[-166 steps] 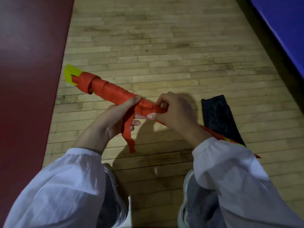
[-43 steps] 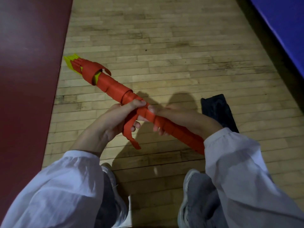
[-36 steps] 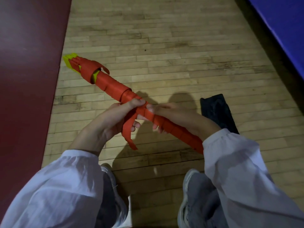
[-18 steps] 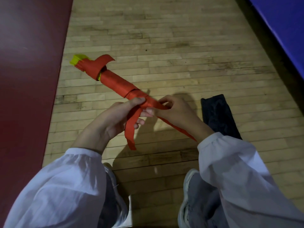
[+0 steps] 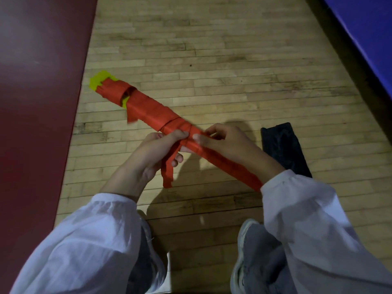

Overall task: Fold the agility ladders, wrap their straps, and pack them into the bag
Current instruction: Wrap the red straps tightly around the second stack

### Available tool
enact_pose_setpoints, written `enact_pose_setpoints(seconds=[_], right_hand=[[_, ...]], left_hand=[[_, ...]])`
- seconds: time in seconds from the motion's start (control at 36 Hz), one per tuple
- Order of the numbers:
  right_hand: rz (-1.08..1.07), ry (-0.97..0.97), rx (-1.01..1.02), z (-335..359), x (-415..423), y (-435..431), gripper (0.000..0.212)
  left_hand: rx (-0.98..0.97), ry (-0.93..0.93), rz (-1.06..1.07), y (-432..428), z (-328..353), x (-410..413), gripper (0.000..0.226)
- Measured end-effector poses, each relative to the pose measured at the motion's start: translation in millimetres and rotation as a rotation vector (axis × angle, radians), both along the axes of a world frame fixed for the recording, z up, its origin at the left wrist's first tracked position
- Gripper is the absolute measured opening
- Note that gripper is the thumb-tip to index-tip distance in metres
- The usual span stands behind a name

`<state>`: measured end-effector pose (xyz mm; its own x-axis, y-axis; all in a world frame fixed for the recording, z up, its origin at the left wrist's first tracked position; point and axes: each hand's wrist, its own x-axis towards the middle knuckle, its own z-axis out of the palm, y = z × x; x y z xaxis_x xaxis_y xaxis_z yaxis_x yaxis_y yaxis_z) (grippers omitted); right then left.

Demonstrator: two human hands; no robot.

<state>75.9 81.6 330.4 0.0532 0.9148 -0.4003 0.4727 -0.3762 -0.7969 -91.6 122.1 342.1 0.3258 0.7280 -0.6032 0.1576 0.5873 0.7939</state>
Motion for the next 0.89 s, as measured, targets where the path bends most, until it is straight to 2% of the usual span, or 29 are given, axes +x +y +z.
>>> enact_pose_setpoints(seconds=[0.11,0.25,0.39,0.5,0.61,0.89], right_hand=[[-0.012,0.144,-0.154,7.0,13.5,1.0,0.024],[-0.040,0.268,-0.225,6.6,18.9,-0.3,0.030],[-0.091,0.209,-0.192,0.9,13.8,1.4,0.033],[-0.118,0.177,-0.119,-0.2,9.2,1.7,0.020],[-0.132,0.134,-0.025,-2.4,5.3,3.4,0.023],[-0.118,-0.131,0.205,-11.2,-10.0,-2.9,0.026]], left_hand=[[0.027,0.008,-0.109,-0.8,4.0,1.0,0.021],[0.034,0.032,-0.169,-3.8,7.6,4.7,0.028],[0.003,0.013,-0.136,-1.1,2.3,2.7,0.026],[-0.043,0.000,-0.127,1.8,-2.4,0.1,0.026],[-0.075,-0.006,-0.135,3.0,-4.4,-1.1,0.026],[-0.108,-0.001,-0.124,2.9,-10.1,0.9,0.035]])
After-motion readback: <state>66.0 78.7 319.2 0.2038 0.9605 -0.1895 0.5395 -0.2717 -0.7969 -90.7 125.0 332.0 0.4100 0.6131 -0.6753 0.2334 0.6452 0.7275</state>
